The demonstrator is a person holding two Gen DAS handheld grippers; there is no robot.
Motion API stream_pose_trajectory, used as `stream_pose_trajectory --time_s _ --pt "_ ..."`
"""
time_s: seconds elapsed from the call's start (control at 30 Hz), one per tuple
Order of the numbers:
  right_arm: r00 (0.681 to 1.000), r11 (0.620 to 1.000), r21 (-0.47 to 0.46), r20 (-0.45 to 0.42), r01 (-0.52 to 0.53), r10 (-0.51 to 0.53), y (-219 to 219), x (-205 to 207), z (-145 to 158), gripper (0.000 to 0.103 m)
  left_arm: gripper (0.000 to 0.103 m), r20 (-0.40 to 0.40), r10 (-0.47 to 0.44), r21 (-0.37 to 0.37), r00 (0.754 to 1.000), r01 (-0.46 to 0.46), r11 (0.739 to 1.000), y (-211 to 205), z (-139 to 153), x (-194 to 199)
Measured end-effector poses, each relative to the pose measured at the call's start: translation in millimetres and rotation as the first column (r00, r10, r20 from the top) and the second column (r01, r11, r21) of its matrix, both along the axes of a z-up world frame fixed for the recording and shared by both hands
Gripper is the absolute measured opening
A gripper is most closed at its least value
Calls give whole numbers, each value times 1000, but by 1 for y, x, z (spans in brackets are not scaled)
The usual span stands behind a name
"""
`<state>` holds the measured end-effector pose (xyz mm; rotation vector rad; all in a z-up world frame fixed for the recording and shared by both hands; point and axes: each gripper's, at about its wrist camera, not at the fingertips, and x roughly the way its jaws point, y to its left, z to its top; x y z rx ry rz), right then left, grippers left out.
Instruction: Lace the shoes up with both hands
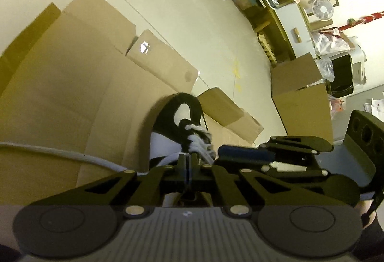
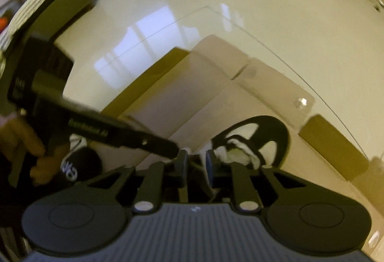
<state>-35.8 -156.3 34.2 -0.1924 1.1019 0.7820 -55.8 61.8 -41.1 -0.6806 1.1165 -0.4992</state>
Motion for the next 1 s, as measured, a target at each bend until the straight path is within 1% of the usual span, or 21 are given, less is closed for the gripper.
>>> stream_pose_trajectory --time_s 0.07,0.13,0.23,0.3,0.33,0.37,0.4,0.5,0.57,0.67,0.73,0.8,0.87,1.0 --pt "999 998 -15 12 -53 53 10 -3 -2 20 0 31 12 14 999 -12 1000 2 5 -1" --pt "995 995 -40 23 -91 92 18 -4 -5 20 0 52 45 22 998 -47 999 9 9 0" --pt "991 989 -81 35 -128 131 28 -5 -9 20 0 35 54 13 998 -55 998 15 8 2" --pt "986 981 -116 35 -157 162 34 -5 -14 19 0 18 29 12 999 -29 1000 15 6 1" --pt "984 976 -137 37 -170 176 36 -6 -16 15 0 8 15 10 1000 -15 1000 14 5 1" --pt "981 970 -160 40 -183 192 40 -6 -18 3 0 -2 1 7 1000 -1 1000 13 4 1" --pt "979 968 -166 45 -189 199 40 -6 -18 3 1 -10 -12 8 1000 12 1000 12 4 1" --pt "985 979 -124 36 -162 167 37 -2 -17 2 4 -13 -44 9 999 44 999 9 3 0" --pt "993 991 -73 11 -112 113 31 5 -16 2 4 -9 -80 12 997 80 997 7 3 -4" --pt "998 998 -22 -6 -67 66 27 9 -12 3 5 3 -130 14 991 130 991 2 3 -8" --pt "998 998 8 -11 -58 58 28 11 -8 3 9 19 -157 22 987 157 987 -4 3 -9" --pt "999 997 64 -17 -50 51 31 13 1 3 9 42 -180 44 983 178 983 -9 4 -10" --pt "998 993 104 -25 -52 55 33 15 10 3 9 42 -179 39 983 177 983 -10 3 -11" --pt "998 990 129 0 -64 64 40 15 25 3 10 54 -149 25 987 148 989 -3 6 -11"
